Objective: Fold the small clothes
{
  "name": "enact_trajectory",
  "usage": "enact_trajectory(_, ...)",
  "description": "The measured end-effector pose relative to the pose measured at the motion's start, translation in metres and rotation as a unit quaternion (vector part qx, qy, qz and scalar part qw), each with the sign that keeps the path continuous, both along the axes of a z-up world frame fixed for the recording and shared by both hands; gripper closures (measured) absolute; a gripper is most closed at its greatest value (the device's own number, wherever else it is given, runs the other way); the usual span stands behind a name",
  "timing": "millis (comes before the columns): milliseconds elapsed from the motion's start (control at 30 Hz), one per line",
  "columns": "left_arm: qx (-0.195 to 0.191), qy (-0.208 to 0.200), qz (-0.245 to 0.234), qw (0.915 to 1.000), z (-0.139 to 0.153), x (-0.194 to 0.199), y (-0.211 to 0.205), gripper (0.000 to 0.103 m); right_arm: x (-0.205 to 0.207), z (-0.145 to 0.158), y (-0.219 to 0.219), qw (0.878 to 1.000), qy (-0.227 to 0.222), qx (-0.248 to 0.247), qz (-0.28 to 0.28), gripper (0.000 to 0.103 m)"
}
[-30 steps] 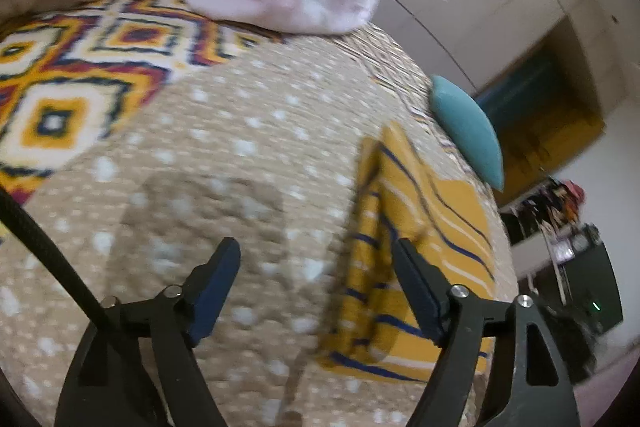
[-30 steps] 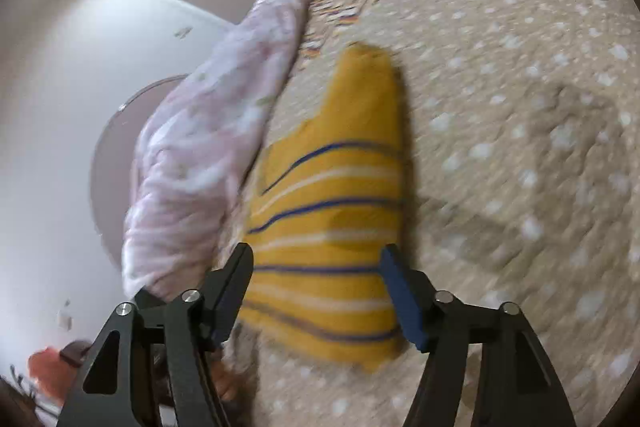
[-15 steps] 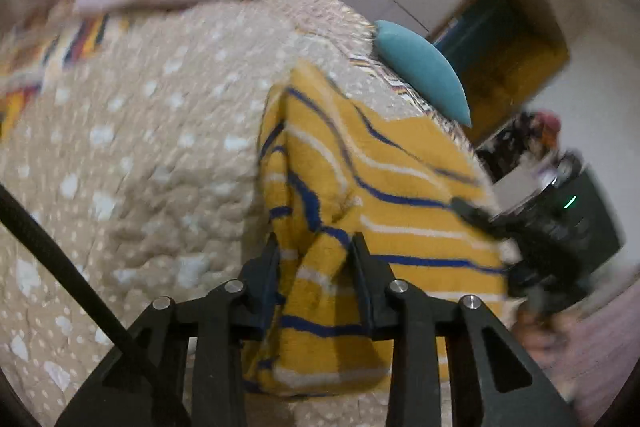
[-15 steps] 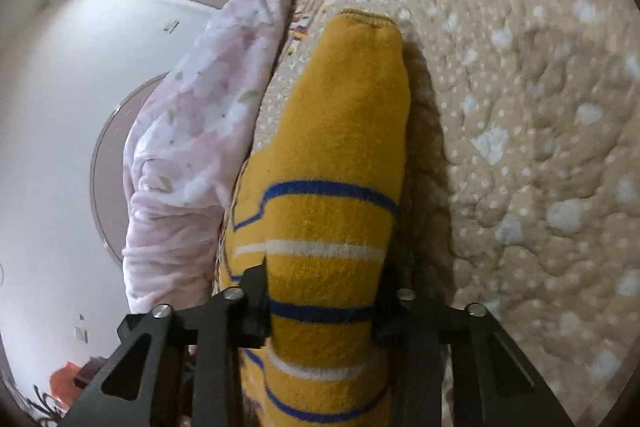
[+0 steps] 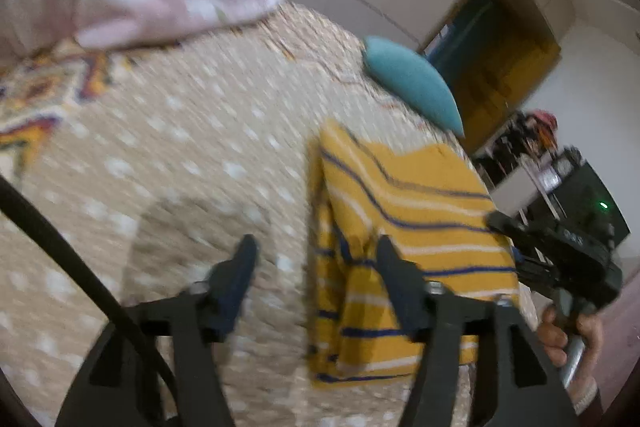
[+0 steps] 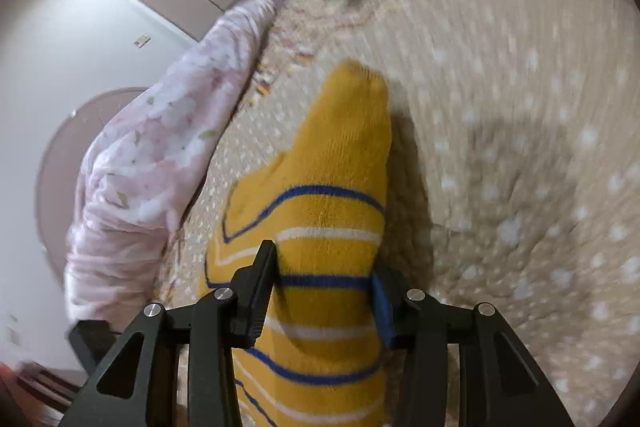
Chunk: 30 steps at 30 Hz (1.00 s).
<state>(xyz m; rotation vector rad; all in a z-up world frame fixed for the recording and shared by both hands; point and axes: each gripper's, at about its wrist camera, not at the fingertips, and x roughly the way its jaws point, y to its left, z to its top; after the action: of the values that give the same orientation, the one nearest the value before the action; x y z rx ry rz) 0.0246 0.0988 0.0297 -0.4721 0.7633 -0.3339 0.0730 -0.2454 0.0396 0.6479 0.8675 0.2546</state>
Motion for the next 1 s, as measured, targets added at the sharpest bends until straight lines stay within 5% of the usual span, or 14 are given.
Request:
enact_trajectory(133,0.011,-0.017,0.054,0.9983,0.008,-0.002,0.024,0.023,-0.01,0.032,0.028,0.996,-0.032,-0.077,-0.022,0.054)
enact_trajectory(300,0.033,-0.021,0.078,0.9962,0.01,-0.01,0.033,0.023,-0.012,0.03,0.035,0.973,0.005,-0.213,-0.086,0.049)
enact_trajectory(367,0.043,-0.028,0.082,0.9953,0.013,-0.012,0.031,0.023,-0.023,0.039,0.036,0.967,-0.026,-0.234,-0.097,0.049)
enact_trajectory(467,0.068,-0.037,0.097,0.9923,0.015,-0.013,0.029,0.022,-0.03,0.059,0.054,0.978,-0.085,-0.187,-0.036,0.049)
enact_trajectory(600,0.073,-0.029,0.113,0.9905,0.01,-0.008,0.035,0.022,0.001,0.045,0.079,0.994,-0.067,-0.013,0.091,0.049)
enact_trajectory(800,0.059,-0.019,0.137,0.9887,0.007,-0.004,0.051,0.022,0.035,-0.04,0.114,0.979,0.055,0.122,0.153,0.053)
enact_trajectory(1000,0.059,-0.011,0.159,0.9854,0.004,-0.001,0.061,0.022,-0.002,-0.031,0.12,0.958,0.057,0.163,0.227,0.053)
